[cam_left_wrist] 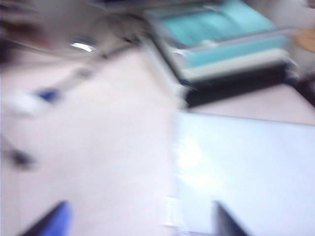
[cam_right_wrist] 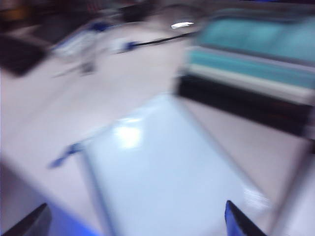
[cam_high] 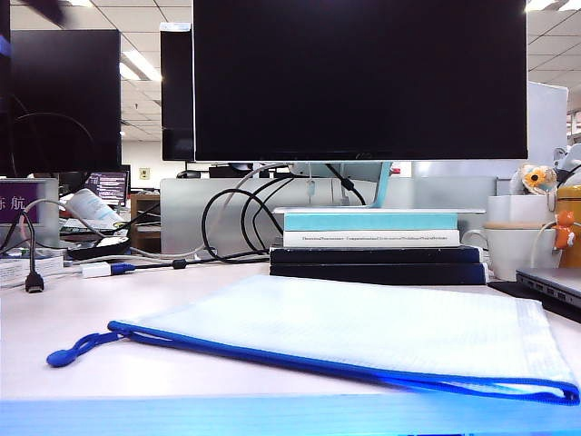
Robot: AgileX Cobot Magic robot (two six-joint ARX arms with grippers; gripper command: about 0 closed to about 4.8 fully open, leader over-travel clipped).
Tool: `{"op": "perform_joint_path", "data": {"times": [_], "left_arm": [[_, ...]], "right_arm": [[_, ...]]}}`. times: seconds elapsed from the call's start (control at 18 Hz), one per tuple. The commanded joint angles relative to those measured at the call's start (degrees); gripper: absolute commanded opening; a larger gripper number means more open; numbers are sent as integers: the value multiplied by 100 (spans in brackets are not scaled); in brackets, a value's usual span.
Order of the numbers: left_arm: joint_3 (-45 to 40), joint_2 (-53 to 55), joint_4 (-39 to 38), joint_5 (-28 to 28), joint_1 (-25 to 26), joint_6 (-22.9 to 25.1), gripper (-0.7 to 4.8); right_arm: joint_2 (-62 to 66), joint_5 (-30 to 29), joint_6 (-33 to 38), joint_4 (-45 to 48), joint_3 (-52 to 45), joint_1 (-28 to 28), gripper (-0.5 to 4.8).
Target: Pick up the transparent plastic file bag with a blue zipper and open its zipper.
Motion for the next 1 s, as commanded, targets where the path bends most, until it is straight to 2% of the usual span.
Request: {"op": "perform_joint_path", "data": {"times": [0.06, 0.17, 0.28, 0.39, 0.5, 0.56, 0.61, 0.67, 0.72, 0.78, 0.83, 0.95, 1.0], "left_arm": [[-92, -820, 24, -817, 2, 299, 388], [-385, -1447, 72, -1034, 2, 304, 378], [-890, -2133, 236, -1108, 2, 297, 331], [-1512, -2903, 516, -1388, 2, 166, 326], [-2061, -3574, 831, -1458, 0, -127, 279], [-2437, -4011, 1145, -1351, 0, -144, 266], [-3008, -4002, 1779, -960, -15, -144, 229], [-3174, -3998, 1912, -879, -15, -125, 200], [-3429, -3998, 2096, -776, -9, 33, 149], [-3604, -4000, 2212, -769, -11, 216, 90], [-3744, -3998, 2256, -817, -11, 566, 31], [-3901, -4000, 2212, -999, -9, 1145, -5], [-3989, -4000, 2205, -1377, -9, 1152, -6]], "right_arm": [[-999, 1220, 177, 450, -387, -2, 479], [-1709, 1663, 496, 1102, -925, -2, 479], [-2533, 2050, 1128, 2063, -1751, 0, 479], [-3130, 2041, 1646, 2883, -2533, 9, 479], [-3585, 1991, 2026, 3665, -3364, 9, 463], [-3799, 1884, 2559, 4350, -3960, 9, 422], [-3764, 1895, 3342, 5871, -5066, 50, 299], [-3770, 1888, 3364, 6212, -5377, 74, 232], [-3751, 2129, 3252, 5974, -5626, 157, 86], [-3751, 2455, 2833, 5495, -5622, 190, 44], [-3755, 2452, 2389, 5294, -5641, 201, 38], [-3755, 2577, 1893, 5104, -5641, 210, 39], [-3753, 2848, 1759, 4878, -5641, 210, 40]]}}
